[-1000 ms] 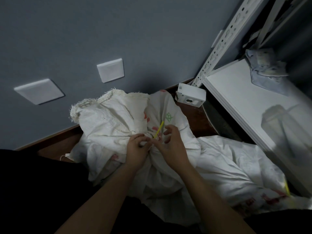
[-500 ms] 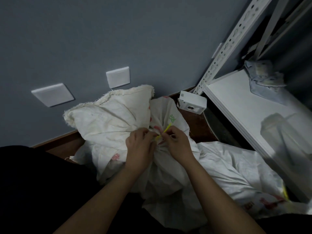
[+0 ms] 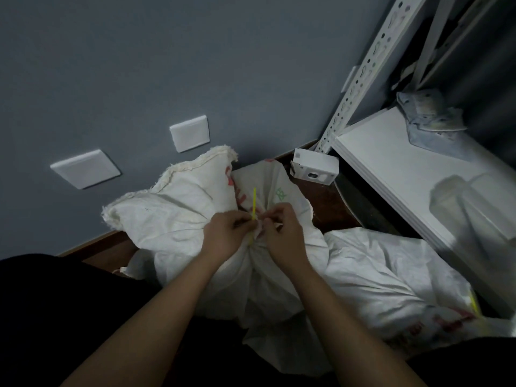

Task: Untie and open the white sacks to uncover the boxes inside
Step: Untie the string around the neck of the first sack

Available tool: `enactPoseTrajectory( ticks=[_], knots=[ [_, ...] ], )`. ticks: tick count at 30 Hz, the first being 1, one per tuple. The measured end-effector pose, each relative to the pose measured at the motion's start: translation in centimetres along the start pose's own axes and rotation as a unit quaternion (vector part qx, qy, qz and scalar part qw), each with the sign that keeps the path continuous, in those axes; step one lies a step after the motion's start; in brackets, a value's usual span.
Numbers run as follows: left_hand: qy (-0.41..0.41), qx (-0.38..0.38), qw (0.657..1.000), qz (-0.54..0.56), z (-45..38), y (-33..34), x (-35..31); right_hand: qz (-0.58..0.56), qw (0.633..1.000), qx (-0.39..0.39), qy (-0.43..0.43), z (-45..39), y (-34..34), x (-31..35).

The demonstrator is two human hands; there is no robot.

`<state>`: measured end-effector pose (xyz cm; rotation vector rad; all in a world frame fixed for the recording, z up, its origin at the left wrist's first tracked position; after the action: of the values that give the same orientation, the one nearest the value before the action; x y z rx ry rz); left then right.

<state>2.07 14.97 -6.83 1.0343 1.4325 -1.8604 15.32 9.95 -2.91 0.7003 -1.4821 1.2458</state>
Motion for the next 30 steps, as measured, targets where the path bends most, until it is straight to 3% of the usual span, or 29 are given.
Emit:
enactPoseTrajectory(
  ticks=[5, 9, 13, 20, 22, 27, 30],
  knots=[
    [-0.031, 0.058, 0.998, 0.008, -0.9, -0.2, 0.1, 0.221, 0.964, 0.064, -0.133, 1.5, 1.5, -2.3],
    [-0.041, 0.059, 0.997, -0.003, -0.8, 0.1, 0.6, 0.305, 0.945, 0.028, -0.117, 2.0, 2.2, -3.9],
    [-0.056, 0.052, 0.997, 0.012, -0.7, 0.2, 0.6, 0.255, 0.963, 0.022, -0.082, 1.7, 2.4, -4.1],
    [-0.053, 0.088, 0.986, 0.132, 0.2, -1.1, -0.7, 0.282, 0.949, 0.027, -0.138, 2.1, 1.9, -4.4],
    [-0.055, 0.081, 0.986, 0.138, 0.4, -1.3, -1.0, 0.243, 0.961, 0.024, -0.131, 2.0, 1.7, -4.0],
    [-0.064, 0.060, 0.986, 0.141, 0.7, -1.5, -1.3, 0.133, 0.990, -0.050, 0.007, 1.4, -1.1, -3.7],
    [-0.069, 0.052, 0.987, 0.134, 0.8, -1.4, -1.4, 0.205, 0.973, -0.097, -0.047, 1.5, -2.2, -2.8]
  ],
)
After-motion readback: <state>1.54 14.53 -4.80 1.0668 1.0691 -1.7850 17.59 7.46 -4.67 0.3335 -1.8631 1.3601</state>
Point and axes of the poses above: each hand's wrist, its own z-axis away from the middle knuckle, its own y-axis out of the palm, x = y × z, the point moved 2 cm from there along -z, towards the middle knuckle, and after that the axes turned 1 degree about z, right-handed, at the moved point
